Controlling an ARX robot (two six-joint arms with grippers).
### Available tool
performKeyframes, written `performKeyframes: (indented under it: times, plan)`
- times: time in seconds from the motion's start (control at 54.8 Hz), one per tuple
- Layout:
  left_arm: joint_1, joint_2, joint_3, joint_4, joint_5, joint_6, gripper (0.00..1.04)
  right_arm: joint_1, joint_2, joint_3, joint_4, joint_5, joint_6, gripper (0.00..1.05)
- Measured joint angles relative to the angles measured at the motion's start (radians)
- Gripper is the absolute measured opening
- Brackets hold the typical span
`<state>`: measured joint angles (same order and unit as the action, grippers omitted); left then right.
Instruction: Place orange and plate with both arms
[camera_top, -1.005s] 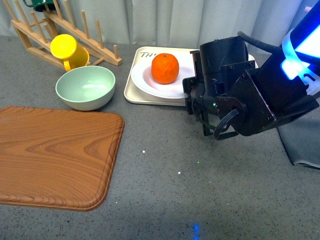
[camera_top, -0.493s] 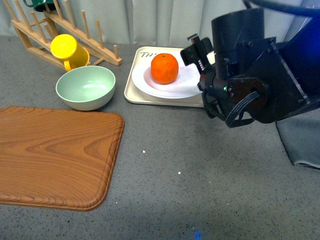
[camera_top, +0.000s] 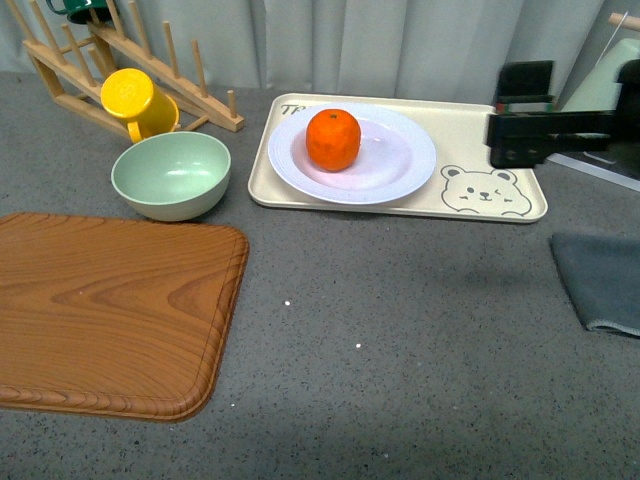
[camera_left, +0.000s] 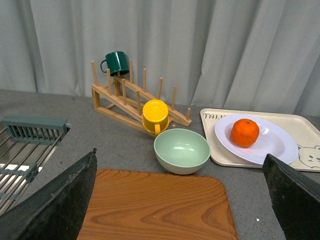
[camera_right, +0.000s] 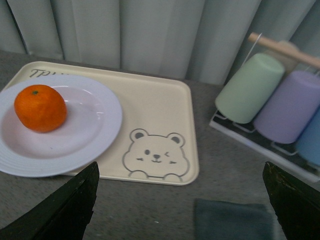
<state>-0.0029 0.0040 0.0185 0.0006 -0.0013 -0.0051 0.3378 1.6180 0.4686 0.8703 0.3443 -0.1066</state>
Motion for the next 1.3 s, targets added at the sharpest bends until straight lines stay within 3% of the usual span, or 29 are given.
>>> performKeyframes:
  times: [0.183, 0.329, 0.658, 0.95, 1.023, 1.114, 1.297]
  plan:
    - [0.0, 0.0, 0.0, 0.0, 0.0, 0.0, 0.98, -0.043, -0.304, -0.206, -0.14, -0.034, -0.155, 0.96]
    - [0.0, 0.0, 0.0, 0.0, 0.0, 0.0, 0.98, -0.072, -0.66, -0.342, -0.357, -0.066, -0.189, 0.96]
    - [0.0, 0.0, 0.0, 0.0, 0.0, 0.0, 0.98, -0.144, -1.421, -0.39, -1.004, -0.078, -0.182, 0.96]
    - [0.0, 0.0, 0.0, 0.0, 0.0, 0.0, 0.98, -0.208, -1.512, -0.39, -1.04, -0.153, -0.172, 0.95]
    - [0.0, 0.0, 0.0, 0.0, 0.001, 0.0, 0.98, -0.31, -1.598, -0.46, -0.893, -0.325, -0.032, 0.78]
    - [0.0, -0.001, 0.0, 0.0, 0.001, 0.0, 0.98, -0.333, -1.614, -0.463, -0.874, -0.339, 0.056, 0.56]
    - [0.0, -0.001, 0.0, 0.0, 0.001, 0.0, 0.98, -0.334, -1.614, -0.463, -0.874, -0.342, 0.09, 0.25]
